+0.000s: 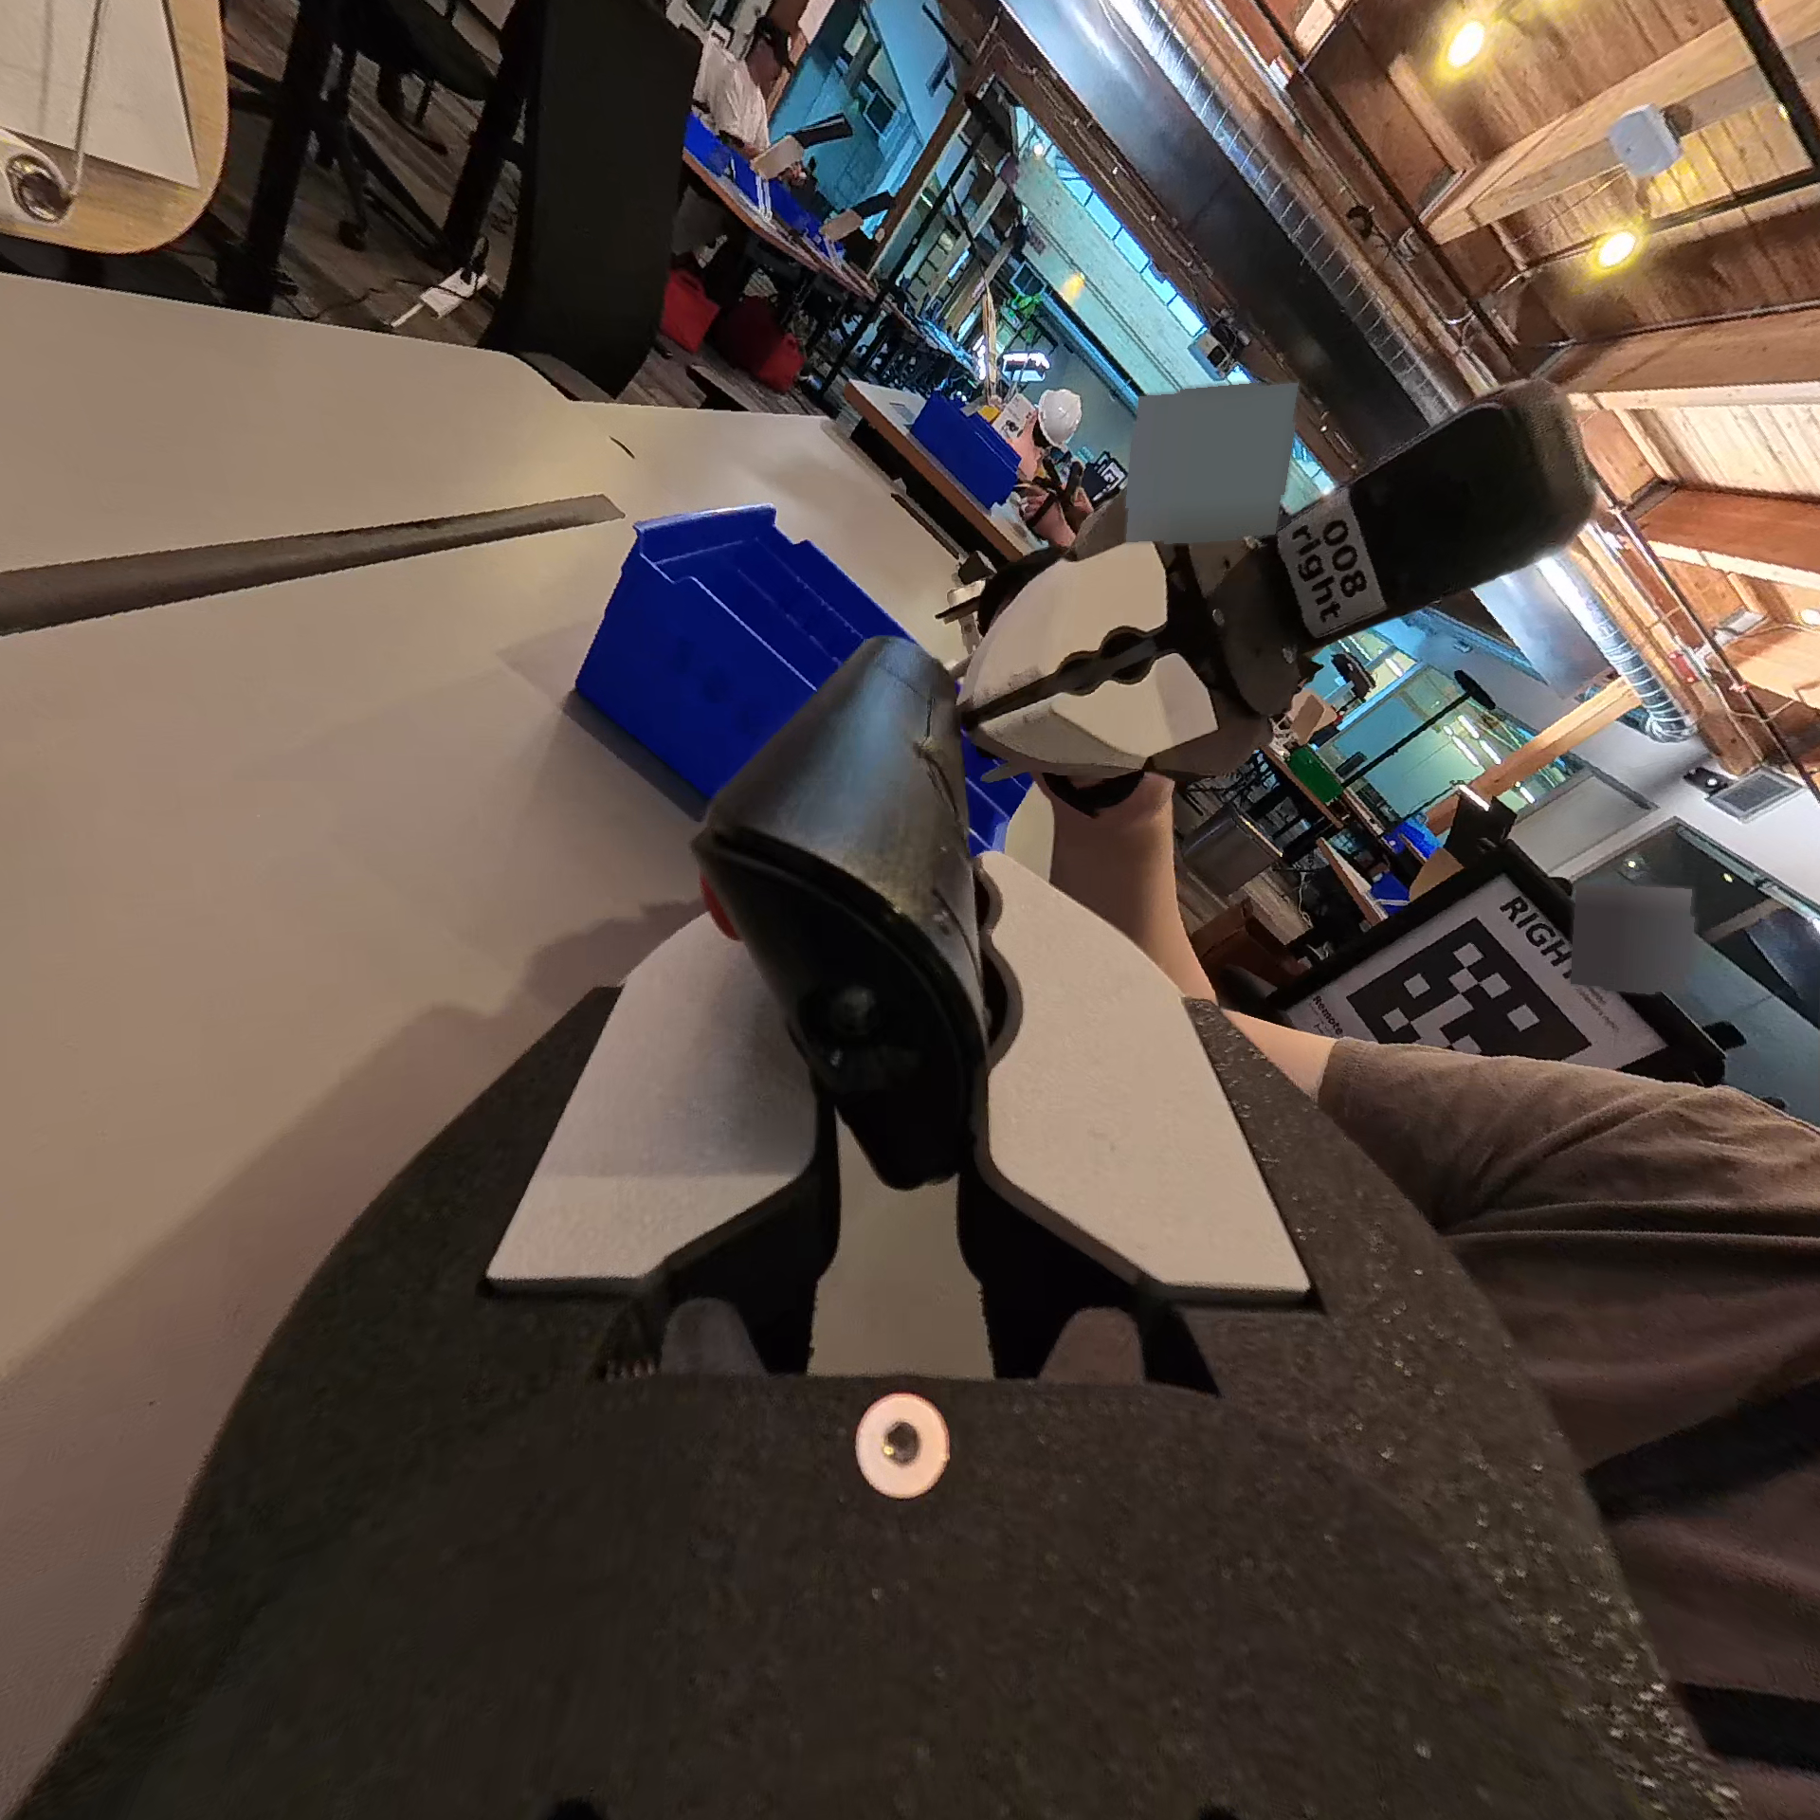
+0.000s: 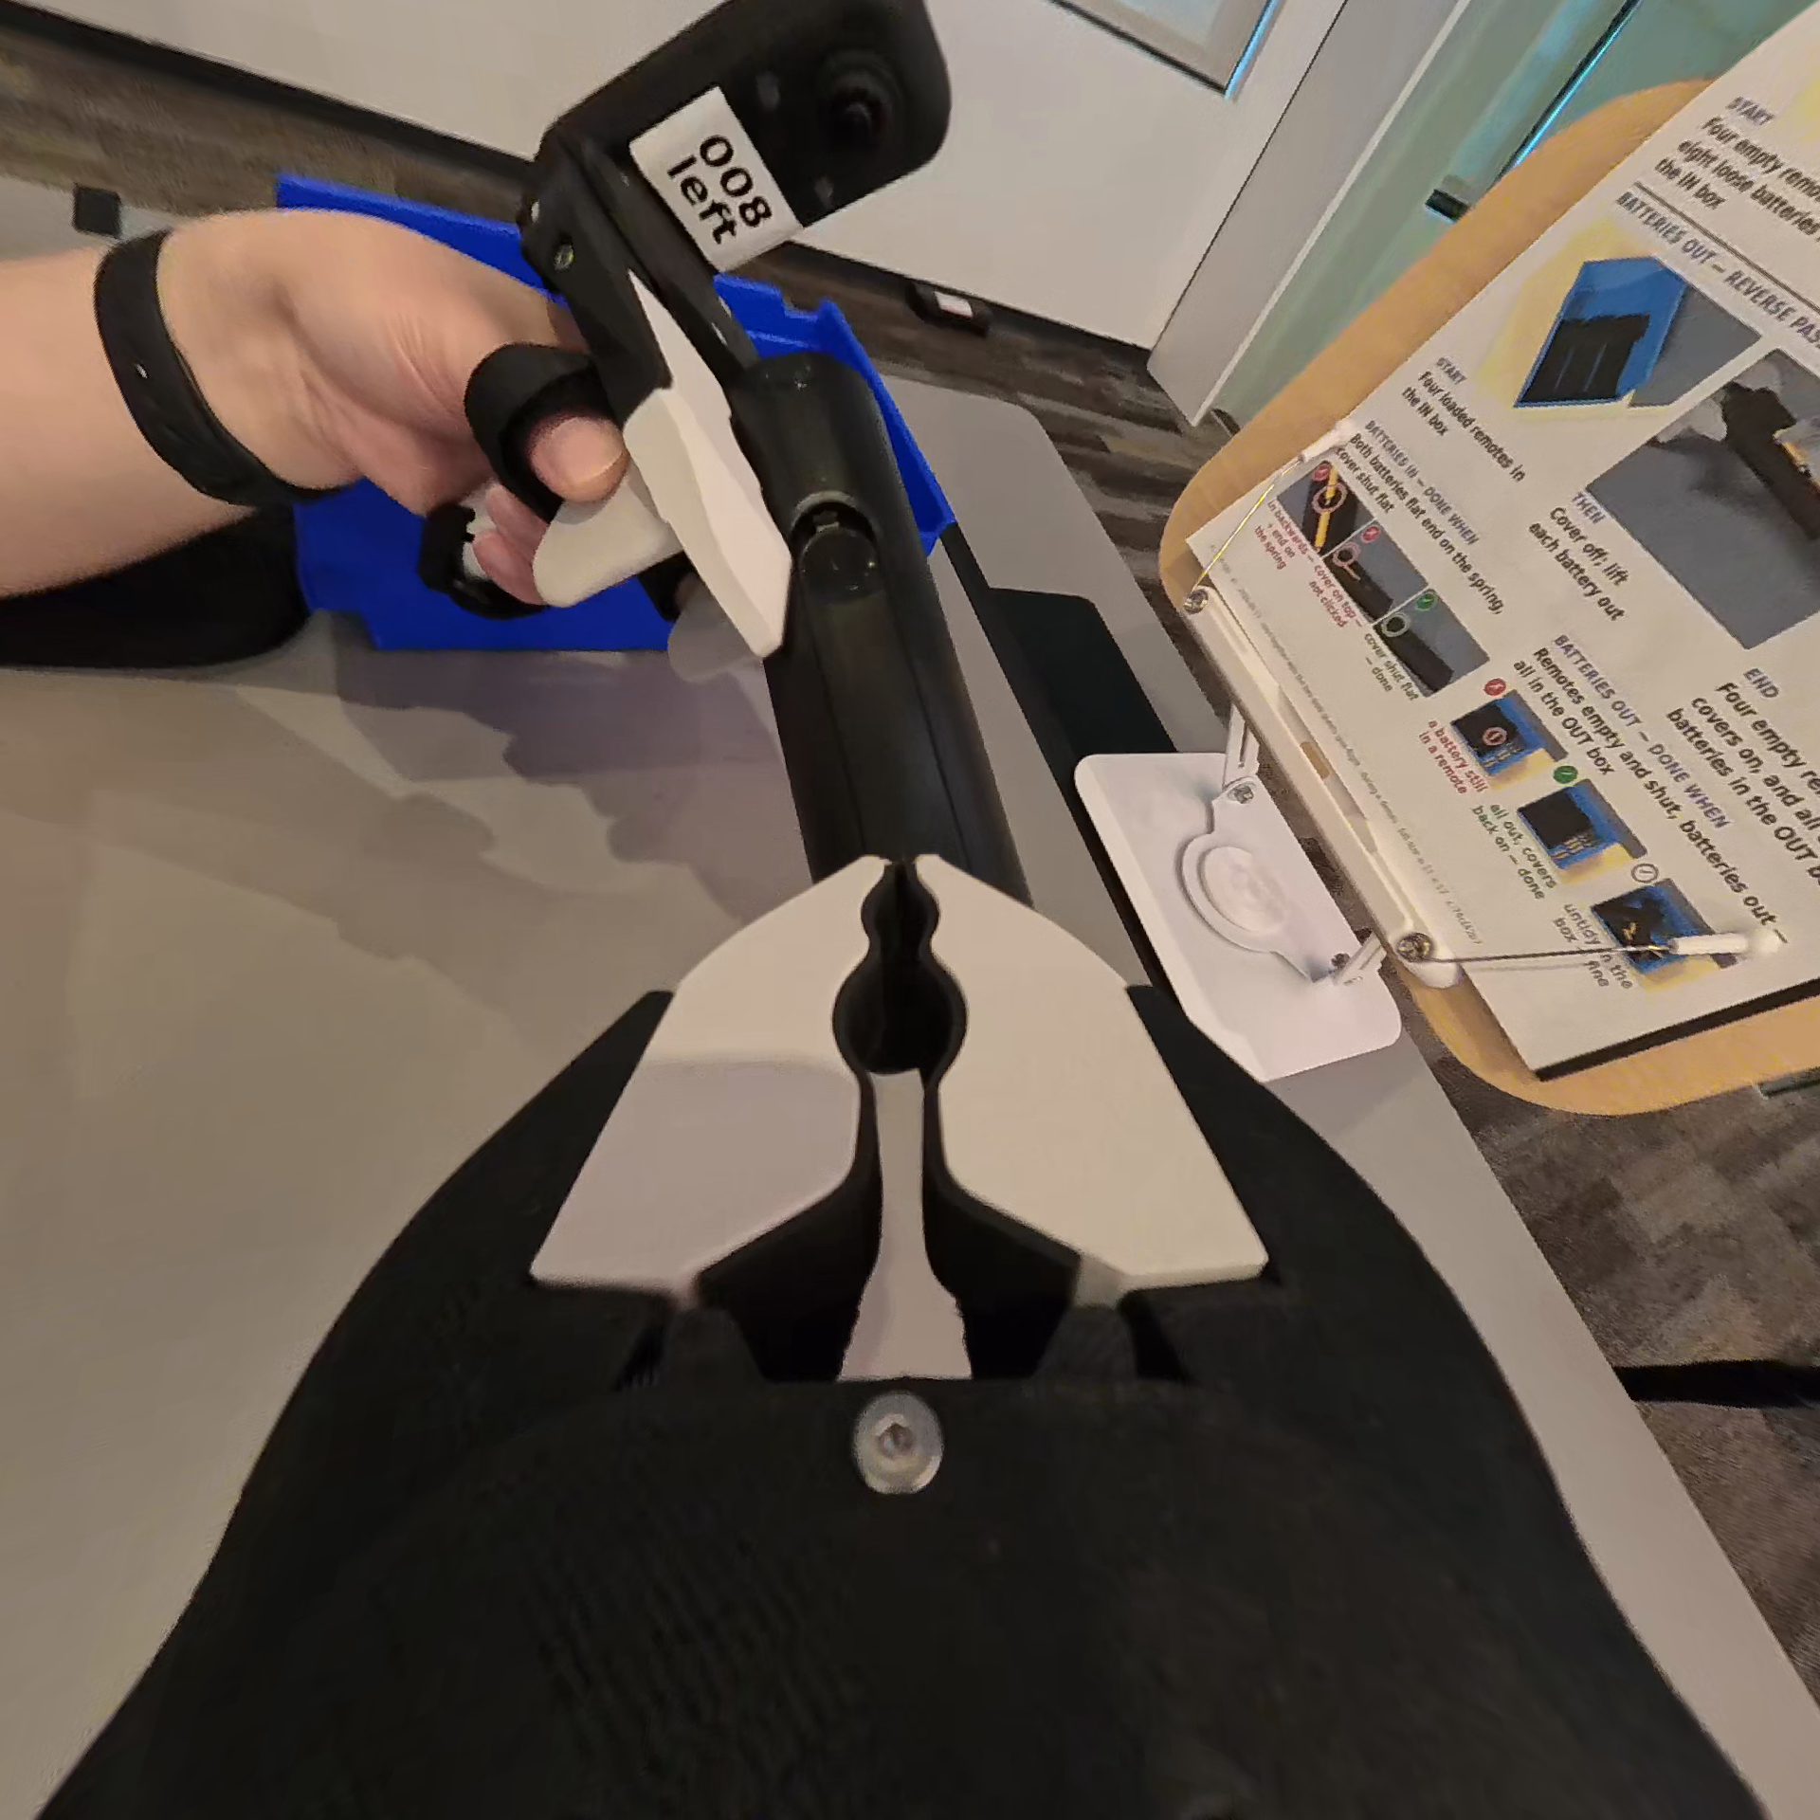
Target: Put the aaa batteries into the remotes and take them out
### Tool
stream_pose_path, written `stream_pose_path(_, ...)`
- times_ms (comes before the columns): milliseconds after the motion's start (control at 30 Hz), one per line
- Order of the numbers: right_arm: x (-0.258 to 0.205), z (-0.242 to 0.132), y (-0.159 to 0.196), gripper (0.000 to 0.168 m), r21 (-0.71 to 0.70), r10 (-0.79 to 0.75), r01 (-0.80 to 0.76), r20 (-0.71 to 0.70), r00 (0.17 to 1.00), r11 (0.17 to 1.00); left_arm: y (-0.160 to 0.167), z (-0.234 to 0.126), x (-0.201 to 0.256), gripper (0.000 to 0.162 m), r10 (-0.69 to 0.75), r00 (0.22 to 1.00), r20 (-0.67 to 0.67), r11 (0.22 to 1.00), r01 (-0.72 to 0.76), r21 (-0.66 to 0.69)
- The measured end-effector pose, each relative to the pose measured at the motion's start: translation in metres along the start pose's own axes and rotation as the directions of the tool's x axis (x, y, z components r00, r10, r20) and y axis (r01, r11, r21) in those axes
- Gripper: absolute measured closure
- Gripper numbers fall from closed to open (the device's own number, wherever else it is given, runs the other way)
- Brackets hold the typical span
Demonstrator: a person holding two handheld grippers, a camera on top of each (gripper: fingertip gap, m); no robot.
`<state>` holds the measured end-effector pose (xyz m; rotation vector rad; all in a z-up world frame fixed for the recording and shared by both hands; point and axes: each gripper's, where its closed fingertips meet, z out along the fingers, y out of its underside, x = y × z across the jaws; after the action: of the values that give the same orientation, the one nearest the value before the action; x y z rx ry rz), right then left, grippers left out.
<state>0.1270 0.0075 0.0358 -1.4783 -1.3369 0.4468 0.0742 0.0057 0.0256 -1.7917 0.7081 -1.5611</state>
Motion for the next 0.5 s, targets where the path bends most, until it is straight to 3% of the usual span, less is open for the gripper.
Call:
stream_pose_path(233, -0.003, 0.002, -0.002, 0.166, -0.02, -0.042, 0.042, -0.019, 0.999, 0.999, 0.003, 0.003, 0.001, 0.138, -0.003, 1.0, -0.007, 1.0, 0.003, -0.013)
stream_pose_path(367, 0.008, -0.028, -0.027, 0.166, 0.126, -0.033, 0.041, -0.07, 0.997, 0.991, -0.004, -0.003, 0.001, 0.138, -0.005, 1.0, -0.009, 1.0, 0.005, 0.015)
stream_pose_path(500, 0.009, -0.05, -0.015, 0.166, 0.151, -0.013, 0.007, 0.038, 0.999, 0.989, -0.015, -0.017, 0.008, 0.138, -0.012, 0.999, -0.046, 0.998, 0.015, 0.058)
